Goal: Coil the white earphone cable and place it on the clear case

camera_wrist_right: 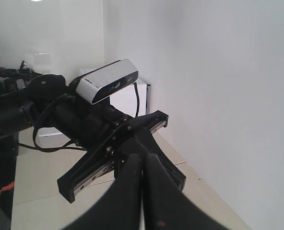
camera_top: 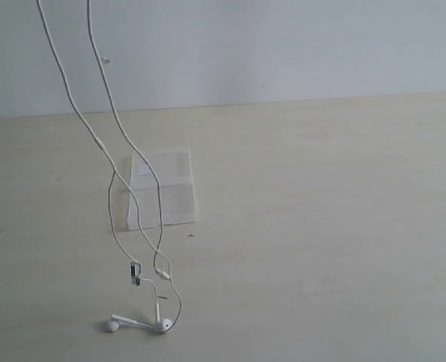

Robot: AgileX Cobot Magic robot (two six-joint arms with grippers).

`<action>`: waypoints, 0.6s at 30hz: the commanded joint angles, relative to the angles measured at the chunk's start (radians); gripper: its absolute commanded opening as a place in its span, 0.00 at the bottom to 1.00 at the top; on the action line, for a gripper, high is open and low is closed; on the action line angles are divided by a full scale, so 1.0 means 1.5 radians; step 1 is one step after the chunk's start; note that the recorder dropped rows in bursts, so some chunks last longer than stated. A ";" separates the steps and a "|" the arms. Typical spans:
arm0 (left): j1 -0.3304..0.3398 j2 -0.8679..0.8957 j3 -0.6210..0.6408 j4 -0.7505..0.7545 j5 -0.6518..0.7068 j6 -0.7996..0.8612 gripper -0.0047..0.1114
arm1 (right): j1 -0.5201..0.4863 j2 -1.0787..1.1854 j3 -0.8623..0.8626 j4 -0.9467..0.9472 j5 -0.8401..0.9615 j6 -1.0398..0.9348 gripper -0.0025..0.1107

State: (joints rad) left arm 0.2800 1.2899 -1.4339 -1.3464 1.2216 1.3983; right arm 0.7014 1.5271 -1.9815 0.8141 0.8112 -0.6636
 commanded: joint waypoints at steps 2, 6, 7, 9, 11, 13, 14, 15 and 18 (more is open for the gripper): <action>-0.001 0.002 0.002 -0.010 0.000 -0.033 0.04 | 0.002 0.000 -0.007 0.007 -0.009 -0.005 0.02; -0.001 0.002 0.002 -0.011 0.000 -0.072 0.04 | 0.002 0.000 -0.007 0.007 -0.009 -0.005 0.02; -0.001 0.002 0.002 -0.013 0.000 -0.084 0.04 | 0.002 0.000 -0.007 0.007 -0.009 -0.005 0.02; -0.001 0.002 0.002 -0.013 0.000 -0.096 0.04 | 0.002 0.000 -0.007 0.012 -0.009 -0.005 0.02; -0.001 0.002 0.002 -0.007 0.000 -0.094 0.04 | 0.002 -0.002 -0.007 0.013 -0.009 -0.005 0.02; -0.001 0.002 0.002 -0.007 0.000 -0.092 0.04 | 0.002 -0.002 -0.007 0.016 -0.009 -0.005 0.02; -0.001 0.002 0.002 -0.009 0.000 -0.092 0.04 | 0.002 -0.002 -0.007 0.016 -0.009 -0.005 0.02; -0.001 0.002 0.002 -0.015 0.000 -0.094 0.04 | 0.002 -0.002 -0.007 0.016 -0.009 -0.005 0.02; -0.001 0.002 0.002 -0.016 0.000 -0.095 0.04 | 0.002 -0.002 -0.007 0.016 -0.009 -0.007 0.02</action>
State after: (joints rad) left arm 0.2800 1.2899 -1.4339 -1.3502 1.2216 1.2640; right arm 0.7014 1.5271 -1.9815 0.8271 0.8112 -0.6657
